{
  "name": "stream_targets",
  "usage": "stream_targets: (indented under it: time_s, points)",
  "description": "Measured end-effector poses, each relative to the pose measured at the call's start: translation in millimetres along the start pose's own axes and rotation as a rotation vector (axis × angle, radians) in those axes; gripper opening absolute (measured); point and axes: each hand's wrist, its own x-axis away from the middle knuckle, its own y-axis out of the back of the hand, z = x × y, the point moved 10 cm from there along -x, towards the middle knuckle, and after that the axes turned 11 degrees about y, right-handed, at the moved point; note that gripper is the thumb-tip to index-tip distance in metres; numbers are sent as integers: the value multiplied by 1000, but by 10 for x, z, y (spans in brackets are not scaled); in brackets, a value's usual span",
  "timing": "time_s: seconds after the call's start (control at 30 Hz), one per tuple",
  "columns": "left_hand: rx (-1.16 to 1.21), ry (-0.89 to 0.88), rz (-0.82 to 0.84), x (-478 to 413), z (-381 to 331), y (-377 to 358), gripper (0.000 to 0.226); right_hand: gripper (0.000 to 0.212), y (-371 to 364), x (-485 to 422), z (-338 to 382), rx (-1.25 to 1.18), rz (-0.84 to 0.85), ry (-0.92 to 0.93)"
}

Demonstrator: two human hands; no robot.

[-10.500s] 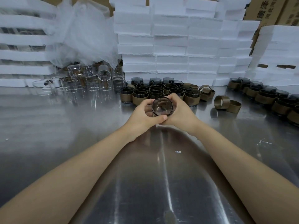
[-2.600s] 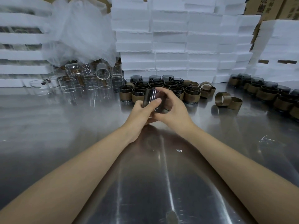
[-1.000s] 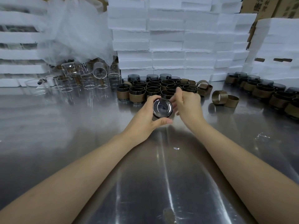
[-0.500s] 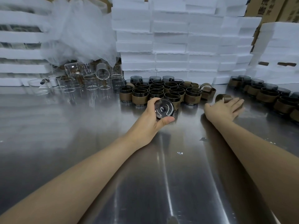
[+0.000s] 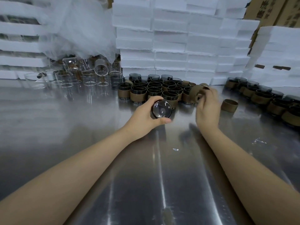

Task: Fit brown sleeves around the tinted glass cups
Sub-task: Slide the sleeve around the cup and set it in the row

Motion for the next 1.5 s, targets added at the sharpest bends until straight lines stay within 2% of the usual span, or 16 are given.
stream_targets:
  time_s: [0.07, 0.1, 0.2, 0.27, 0.4, 0.53, 0.63, 0.7, 0.77, 0.87, 0.97, 1.1, 1.27, 1.37, 1.5]
  points:
    - [43, 21, 4, -13, 24, 12, 68, 26, -15, -9, 240, -181, -38, 54]
    - [62, 32, 7, -13, 34, 15, 71, 27, -74, -26, 370, -275, 8, 96]
    - [91, 31, 3, -14, 19, 26, 78, 24, -309, 34, 788, -458, 291, 289]
    - [67, 15, -8, -11, -9, 35, 82, 25, -385, 69, 870, -488, 389, 307]
    - [58, 12, -1, -6, -13, 32, 72, 16, -306, -2, 773, -408, 348, 267]
    - [99, 22, 15, 1, -13, 44, 64, 27, -134, 38, 1027, -173, 282, 558]
    - [91, 19, 46, 1, -26, 2, 64, 31, -96, 31, 1187, -253, 255, 617]
    - [102, 8, 78, 12, -46, -40, 63, 34, -100, 42, 1239, -303, 263, 624]
    - [111, -4, 98, 20, -56, -66, 63, 35, -99, 30, 1197, -314, 244, 551]
    - [118, -4, 122, 22, -45, -92, 62, 18, -75, -48, 953, -382, 165, 267]
    - [71, 12, 131, 18, -32, -116, 68, 12, -188, -27, 782, -435, 260, 78]
    - [85, 16, 134, 26, -26, -119, 82, 28, -255, 25, 908, -359, 366, 162]
    - [94, 60, 186, 59, -40, -145, 61, 33, -247, 52, 1016, -259, 350, 247]
    - [174, 109, 247, 85, -30, -164, 60, 33, -244, 61, 1108, -240, 369, 324]
    - [190, 167, 223, 58, 3, -149, 50, 35, -257, 104, 1233, -221, 437, 425]
